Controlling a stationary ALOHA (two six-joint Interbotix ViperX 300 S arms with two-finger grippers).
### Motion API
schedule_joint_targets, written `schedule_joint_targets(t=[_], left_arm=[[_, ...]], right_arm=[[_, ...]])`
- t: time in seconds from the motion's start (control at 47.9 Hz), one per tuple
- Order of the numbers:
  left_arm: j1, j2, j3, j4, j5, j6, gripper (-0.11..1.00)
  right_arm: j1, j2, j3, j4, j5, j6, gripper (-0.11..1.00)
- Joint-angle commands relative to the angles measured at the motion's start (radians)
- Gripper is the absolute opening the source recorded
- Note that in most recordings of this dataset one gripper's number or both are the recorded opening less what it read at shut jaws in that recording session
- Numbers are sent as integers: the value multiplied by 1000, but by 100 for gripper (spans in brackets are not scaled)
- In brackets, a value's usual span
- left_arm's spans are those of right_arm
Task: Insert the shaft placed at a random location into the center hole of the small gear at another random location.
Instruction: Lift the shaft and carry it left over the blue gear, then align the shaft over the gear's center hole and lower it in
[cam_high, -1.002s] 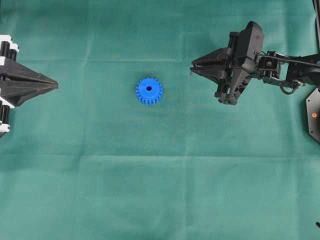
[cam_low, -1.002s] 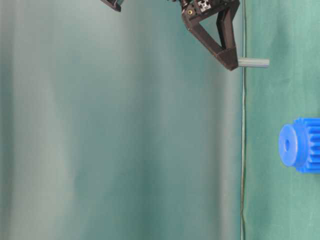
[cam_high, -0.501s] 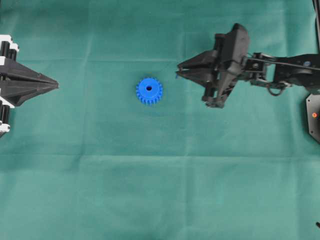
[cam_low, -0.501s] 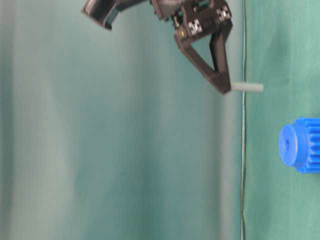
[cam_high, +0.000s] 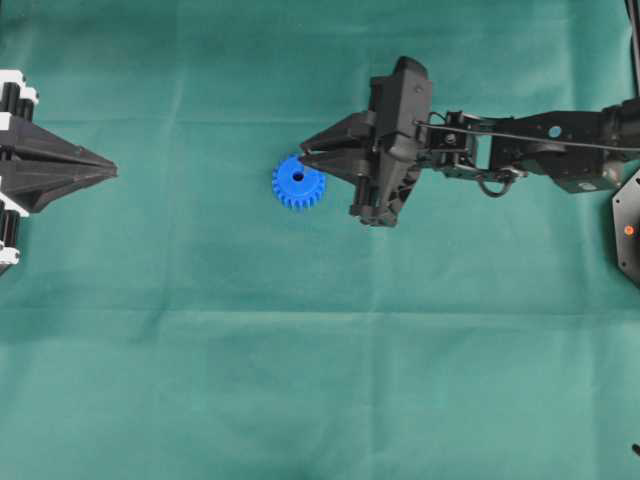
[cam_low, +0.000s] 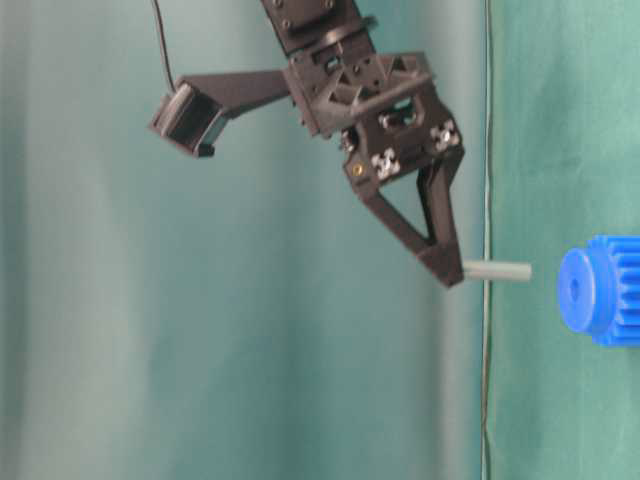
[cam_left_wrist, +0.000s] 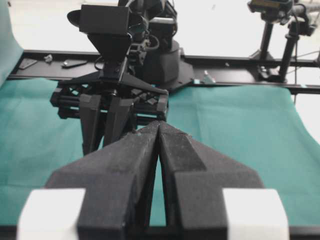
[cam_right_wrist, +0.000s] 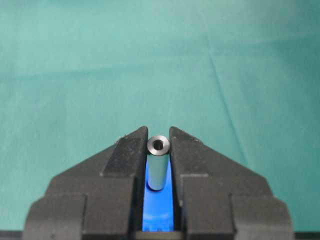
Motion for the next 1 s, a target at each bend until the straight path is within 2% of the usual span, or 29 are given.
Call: schedule_joint_targets(t=[0.0,0.981], left_arm=[[-2,8,-18,2,-5,-2,0],[-2,8,-18,2,-5,-2,0]], right_arm=[[8,-2,-44,2,8,-8,13],[9,51,-57,3,3,-9,13]])
